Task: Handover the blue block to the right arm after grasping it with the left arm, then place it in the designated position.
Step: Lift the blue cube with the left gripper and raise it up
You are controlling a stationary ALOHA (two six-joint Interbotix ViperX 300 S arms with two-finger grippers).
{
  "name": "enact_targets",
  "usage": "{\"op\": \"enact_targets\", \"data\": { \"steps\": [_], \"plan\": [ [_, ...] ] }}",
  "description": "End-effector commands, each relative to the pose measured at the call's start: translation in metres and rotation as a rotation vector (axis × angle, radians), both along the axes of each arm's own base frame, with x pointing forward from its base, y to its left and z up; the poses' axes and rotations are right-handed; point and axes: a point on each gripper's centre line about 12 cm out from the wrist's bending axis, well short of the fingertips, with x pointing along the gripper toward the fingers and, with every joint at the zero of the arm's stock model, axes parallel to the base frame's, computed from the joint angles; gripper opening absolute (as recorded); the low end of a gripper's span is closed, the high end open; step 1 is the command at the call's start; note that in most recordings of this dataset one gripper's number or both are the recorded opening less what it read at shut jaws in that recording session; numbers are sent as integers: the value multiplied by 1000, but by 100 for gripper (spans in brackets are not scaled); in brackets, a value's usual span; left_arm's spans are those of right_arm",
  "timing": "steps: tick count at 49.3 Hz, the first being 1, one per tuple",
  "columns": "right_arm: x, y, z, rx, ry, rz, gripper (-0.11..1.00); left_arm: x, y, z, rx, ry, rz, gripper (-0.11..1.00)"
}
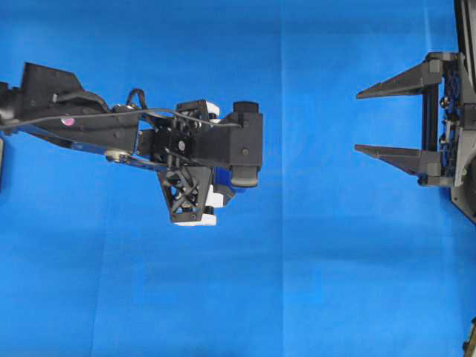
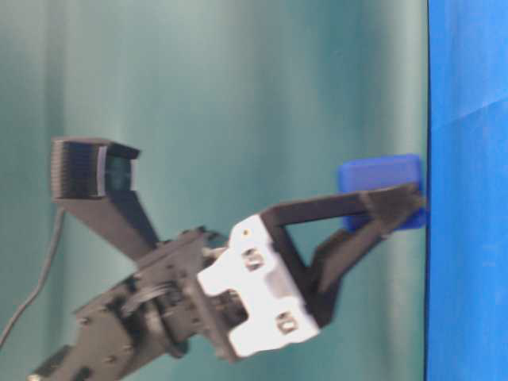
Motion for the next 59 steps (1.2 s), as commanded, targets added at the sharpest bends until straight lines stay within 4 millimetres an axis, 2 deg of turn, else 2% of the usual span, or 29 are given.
{"op": "enact_targets", "data": {
  "steps": [1, 10, 18, 59],
  "plan": [
    [3, -1, 12, 3, -31, -3, 97, -1, 2, 34, 1, -57, 2, 49],
    [3, -1, 11, 3, -29, -3, 97, -8, 2, 61, 3, -77, 1, 49],
    [3, -1, 12, 3, -31, -3, 97, -14, 3, 74, 4, -105, 2, 48],
    [3, -1, 11, 3, -29, -3, 97, -16, 5, 74, 2, -103, 9, 49]
  ]
}}
